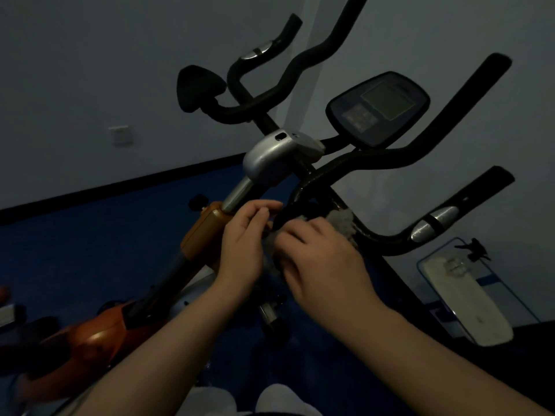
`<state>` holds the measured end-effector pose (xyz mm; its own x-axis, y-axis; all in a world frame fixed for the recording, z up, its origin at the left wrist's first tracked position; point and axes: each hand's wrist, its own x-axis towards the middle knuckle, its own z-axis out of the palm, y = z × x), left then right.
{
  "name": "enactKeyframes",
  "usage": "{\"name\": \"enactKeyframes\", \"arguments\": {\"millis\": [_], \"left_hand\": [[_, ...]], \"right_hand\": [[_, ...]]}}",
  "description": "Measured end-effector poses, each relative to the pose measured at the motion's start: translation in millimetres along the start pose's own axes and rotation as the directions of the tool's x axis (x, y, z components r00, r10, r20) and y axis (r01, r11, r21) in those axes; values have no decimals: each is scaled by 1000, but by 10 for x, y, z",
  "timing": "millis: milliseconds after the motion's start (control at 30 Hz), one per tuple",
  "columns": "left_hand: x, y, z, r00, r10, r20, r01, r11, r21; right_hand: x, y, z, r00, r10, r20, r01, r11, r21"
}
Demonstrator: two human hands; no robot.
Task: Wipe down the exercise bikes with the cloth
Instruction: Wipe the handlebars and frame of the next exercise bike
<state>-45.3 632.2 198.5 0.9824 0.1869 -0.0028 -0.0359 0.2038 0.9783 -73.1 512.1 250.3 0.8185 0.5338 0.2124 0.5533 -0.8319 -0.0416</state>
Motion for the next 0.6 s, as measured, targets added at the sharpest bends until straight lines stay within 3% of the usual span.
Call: {"name": "enactKeyframes", "arguments": {"millis": [100,167,233,300,400,467,600], "left_hand": [[-12,79,94,996,63,69,-63,998,-1],[-6,151,143,986,121,114,-122,993,-1],[45,191,203,976,182,120,-188,981,42],[120,185,291,971,217,100,-228,968,107],[183,134,433,968,249,28,-249,943,219],[177,90,479,961,276,-27,-258,926,275],[187,30,466,957,289,-32,-269,921,282]], "right_hand": [[-69,134,-248,996,17,86,-24,996,82],[-107,275,-442,985,161,-54,-150,975,163],[-87,391,-500,923,323,-211,-256,922,292],[43,356,-363,885,438,-155,-355,853,383],[286,200,16,835,544,-80,-498,811,308],[346,179,88,814,566,-130,-525,812,254],[114,149,48,796,598,-88,-566,789,241]]}}
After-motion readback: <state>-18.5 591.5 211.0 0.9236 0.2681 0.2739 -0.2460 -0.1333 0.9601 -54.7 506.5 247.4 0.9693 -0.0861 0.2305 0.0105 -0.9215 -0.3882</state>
